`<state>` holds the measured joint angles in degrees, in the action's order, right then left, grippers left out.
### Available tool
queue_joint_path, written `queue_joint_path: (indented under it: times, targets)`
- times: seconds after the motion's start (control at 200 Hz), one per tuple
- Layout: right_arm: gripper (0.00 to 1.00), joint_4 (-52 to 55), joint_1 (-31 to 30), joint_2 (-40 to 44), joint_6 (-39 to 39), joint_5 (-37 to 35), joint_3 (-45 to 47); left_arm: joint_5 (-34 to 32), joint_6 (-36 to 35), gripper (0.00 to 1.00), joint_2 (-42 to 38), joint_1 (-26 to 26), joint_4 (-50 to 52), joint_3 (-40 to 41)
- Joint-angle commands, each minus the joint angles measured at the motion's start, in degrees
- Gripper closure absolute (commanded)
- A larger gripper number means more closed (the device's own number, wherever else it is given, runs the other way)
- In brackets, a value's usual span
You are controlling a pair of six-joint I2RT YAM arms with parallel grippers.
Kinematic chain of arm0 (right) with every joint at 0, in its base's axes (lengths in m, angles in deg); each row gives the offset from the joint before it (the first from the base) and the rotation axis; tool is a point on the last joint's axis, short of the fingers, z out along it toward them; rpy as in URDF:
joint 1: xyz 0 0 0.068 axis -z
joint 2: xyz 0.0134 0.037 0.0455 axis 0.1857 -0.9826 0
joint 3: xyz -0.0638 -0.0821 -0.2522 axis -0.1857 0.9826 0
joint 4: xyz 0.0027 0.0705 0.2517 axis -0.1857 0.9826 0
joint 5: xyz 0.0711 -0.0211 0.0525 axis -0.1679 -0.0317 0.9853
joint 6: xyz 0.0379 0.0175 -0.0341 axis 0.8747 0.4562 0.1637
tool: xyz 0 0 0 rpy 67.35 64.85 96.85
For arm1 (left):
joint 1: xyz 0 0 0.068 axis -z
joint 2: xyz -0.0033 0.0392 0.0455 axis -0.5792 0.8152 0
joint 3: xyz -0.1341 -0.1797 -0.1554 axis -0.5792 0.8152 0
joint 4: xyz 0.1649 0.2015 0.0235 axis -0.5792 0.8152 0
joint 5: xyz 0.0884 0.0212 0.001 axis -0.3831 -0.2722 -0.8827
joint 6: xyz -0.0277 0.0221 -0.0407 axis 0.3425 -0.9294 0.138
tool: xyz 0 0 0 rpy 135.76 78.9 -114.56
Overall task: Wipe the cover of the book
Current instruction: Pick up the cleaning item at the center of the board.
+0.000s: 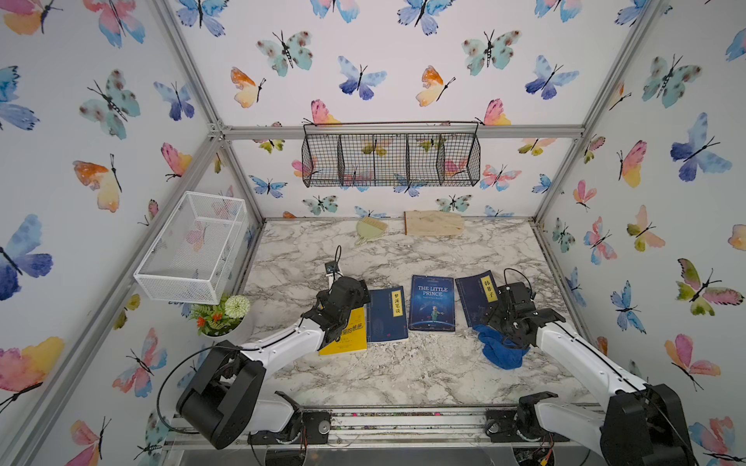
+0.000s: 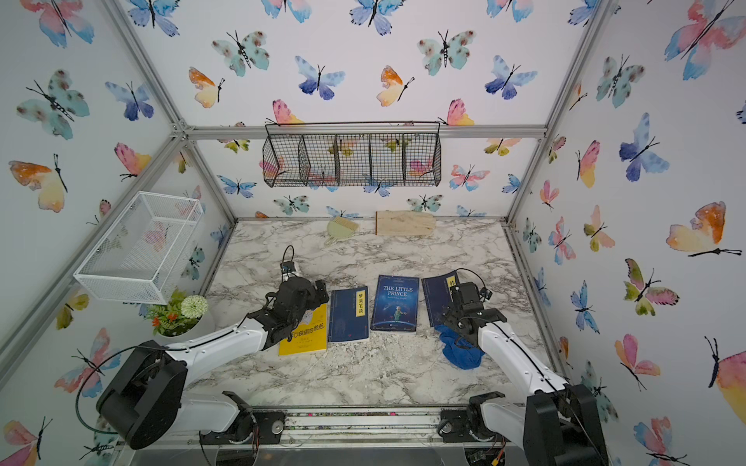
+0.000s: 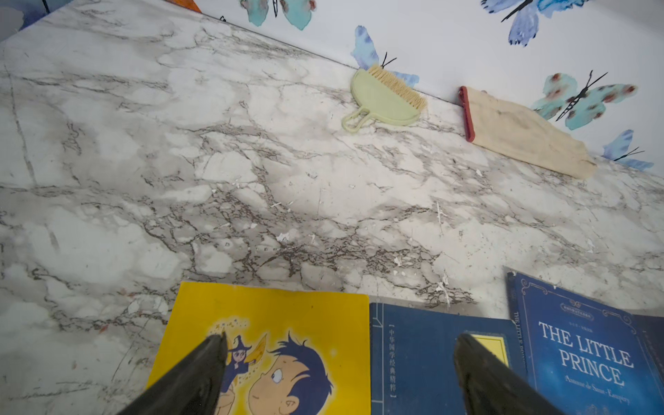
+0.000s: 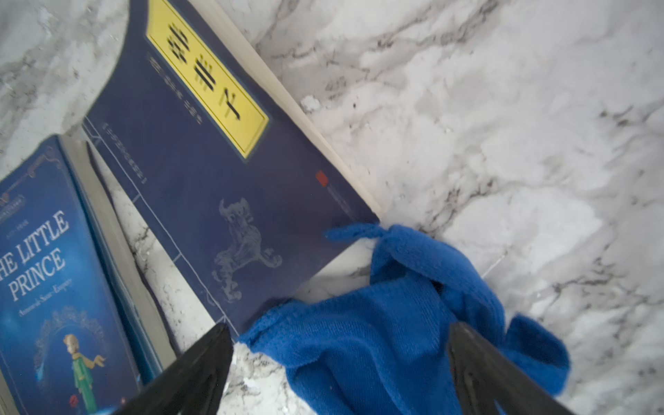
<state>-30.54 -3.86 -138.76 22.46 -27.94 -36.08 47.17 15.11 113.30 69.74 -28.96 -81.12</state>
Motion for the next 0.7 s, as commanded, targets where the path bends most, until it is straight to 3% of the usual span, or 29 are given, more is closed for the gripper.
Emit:
queue_joint_path:
  times: [0.0,0.245,0.375,0.531,0.696]
  targets:
    - [0.04,2.0,0.2,-0.1,2.4,4.2,3.2,-2.7,1.7,0.02,-2.9,0.0,1.5,-0.2]
    - [0.06,-0.7,0.2,-1.5,4.1,5.7,6.0,-3.0,1.3,0.02,-4.6,0.0,-0.3,1.6]
    - [0.15,-2.5,0.2,-2.5,5.0,5.5,7.8,-3.4,2.1,0.02,-4.3,0.0,1.3,0.8]
    - [0.47,-3.6,0.2,-2.9,5.9,5.5,8.8,-3.9,2.5,0.02,-6.6,0.0,-0.7,3.1]
    - [0.65,-2.5,0.2,-2.0,6.1,5.4,7.9,-5.5,3.9,0.01,-7.7,0.0,-0.2,3.6]
